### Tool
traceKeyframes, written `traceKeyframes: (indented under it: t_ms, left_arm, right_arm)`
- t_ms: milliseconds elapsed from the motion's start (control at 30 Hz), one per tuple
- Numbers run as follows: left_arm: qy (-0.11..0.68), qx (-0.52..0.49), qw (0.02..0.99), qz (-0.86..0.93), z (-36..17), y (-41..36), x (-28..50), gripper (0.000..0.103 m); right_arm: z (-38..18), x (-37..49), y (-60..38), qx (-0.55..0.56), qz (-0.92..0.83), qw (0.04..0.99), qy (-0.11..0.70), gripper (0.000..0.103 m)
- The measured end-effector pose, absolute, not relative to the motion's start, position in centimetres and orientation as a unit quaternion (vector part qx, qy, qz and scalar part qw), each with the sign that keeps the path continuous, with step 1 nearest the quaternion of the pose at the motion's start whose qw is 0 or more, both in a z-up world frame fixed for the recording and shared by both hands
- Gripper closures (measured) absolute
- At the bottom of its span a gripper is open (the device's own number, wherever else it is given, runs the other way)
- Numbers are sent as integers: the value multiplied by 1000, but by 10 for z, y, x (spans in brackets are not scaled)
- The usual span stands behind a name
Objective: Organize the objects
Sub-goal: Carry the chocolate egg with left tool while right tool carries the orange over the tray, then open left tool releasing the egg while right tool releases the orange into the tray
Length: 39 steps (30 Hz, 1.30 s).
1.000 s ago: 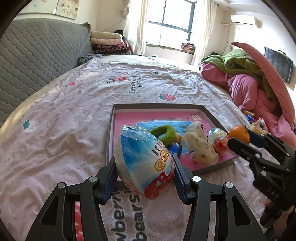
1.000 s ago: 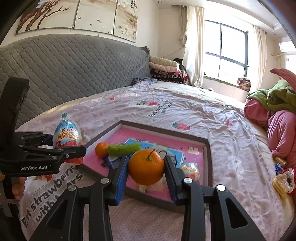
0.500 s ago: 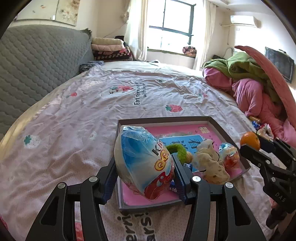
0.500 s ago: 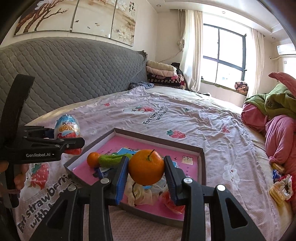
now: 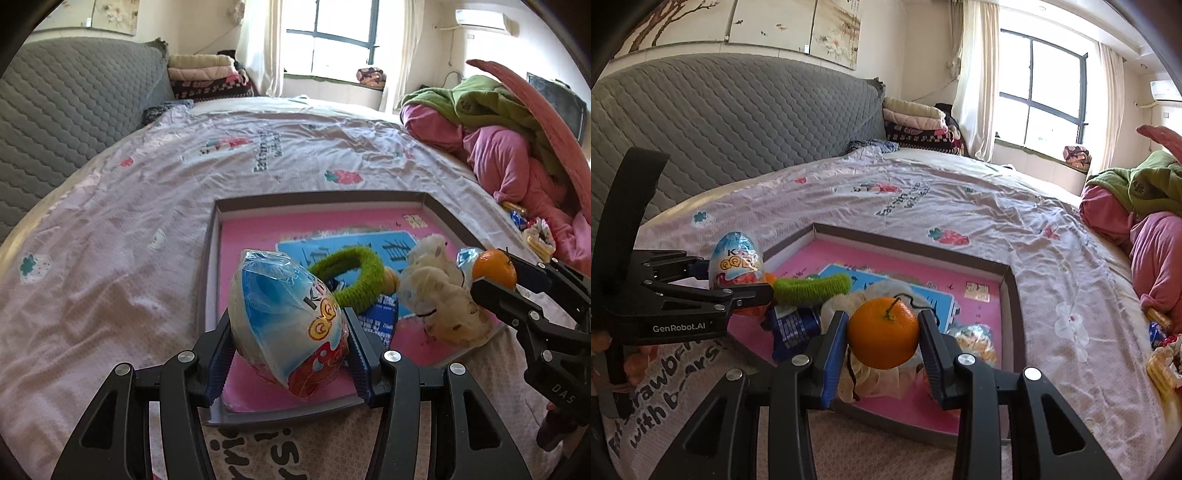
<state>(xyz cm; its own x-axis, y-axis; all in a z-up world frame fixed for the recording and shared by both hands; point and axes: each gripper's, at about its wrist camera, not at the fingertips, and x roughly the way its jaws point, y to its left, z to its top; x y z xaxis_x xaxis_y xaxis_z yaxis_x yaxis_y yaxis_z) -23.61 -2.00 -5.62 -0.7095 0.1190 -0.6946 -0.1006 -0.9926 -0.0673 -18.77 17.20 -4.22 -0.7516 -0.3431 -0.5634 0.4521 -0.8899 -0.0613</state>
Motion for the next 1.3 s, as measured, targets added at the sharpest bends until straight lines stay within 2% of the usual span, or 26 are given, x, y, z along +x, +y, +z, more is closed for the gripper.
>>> traceKeyframes:
  t_ms: [767,967,1300]
  left_arm:
    - [6,-378,56,924,-72,-8,-226,47]
    - [1,-379,56,924,-72,-12,-226,46]
    - [8,-373,53,926,-67,-9,-223,45]
  right_arm:
    - [-72,-189,166,325,-915,219,97,64]
    - [-71,-188,169,328,-915,215,91,57]
    - [-65,-184,170,321,-918,216,91,56]
